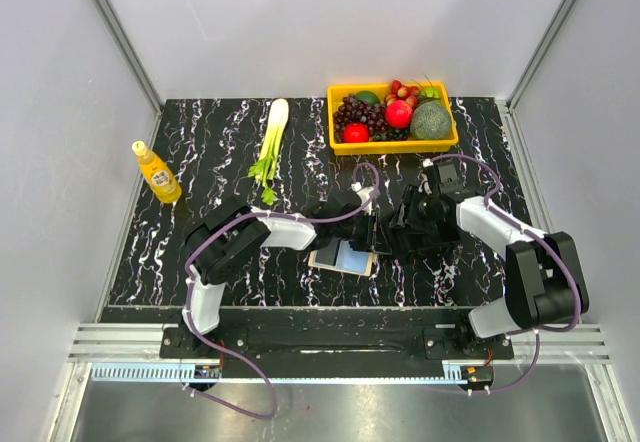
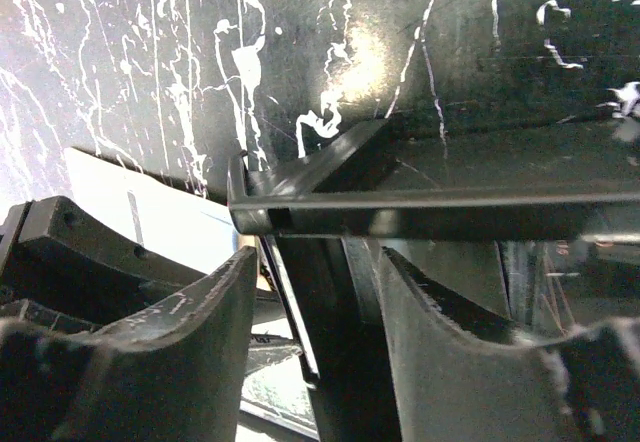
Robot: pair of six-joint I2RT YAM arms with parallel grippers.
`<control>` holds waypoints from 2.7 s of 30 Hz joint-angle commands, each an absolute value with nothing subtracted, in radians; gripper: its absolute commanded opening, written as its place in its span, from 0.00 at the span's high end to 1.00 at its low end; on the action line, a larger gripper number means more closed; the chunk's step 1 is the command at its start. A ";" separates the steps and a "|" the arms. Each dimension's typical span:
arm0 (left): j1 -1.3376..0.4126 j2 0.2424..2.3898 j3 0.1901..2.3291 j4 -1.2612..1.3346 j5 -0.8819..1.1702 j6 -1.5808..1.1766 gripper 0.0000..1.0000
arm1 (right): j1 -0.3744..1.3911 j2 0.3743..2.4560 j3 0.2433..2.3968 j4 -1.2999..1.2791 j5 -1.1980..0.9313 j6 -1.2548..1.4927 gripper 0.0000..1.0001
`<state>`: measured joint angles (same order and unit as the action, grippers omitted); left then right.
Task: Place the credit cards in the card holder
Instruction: Pick up the credit card from the storage box.
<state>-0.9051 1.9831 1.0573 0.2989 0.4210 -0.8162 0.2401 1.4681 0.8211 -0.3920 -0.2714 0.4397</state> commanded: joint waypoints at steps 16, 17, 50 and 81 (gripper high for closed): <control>-0.907 1.933 0.994 0.337 0.385 -0.834 0.75 | 0.204 1.428 0.773 -0.384 -0.146 0.391 0.34; -0.907 1.933 0.993 0.341 0.385 -0.834 0.75 | 0.204 1.430 0.766 -0.370 -0.158 0.394 0.33; -0.894 1.942 0.997 0.347 0.403 -0.839 0.75 | 0.198 1.356 0.733 -0.310 -0.425 0.440 0.64; -0.845 1.930 1.017 0.307 0.399 -0.818 0.75 | 0.216 1.292 0.765 -0.382 -0.316 0.396 1.00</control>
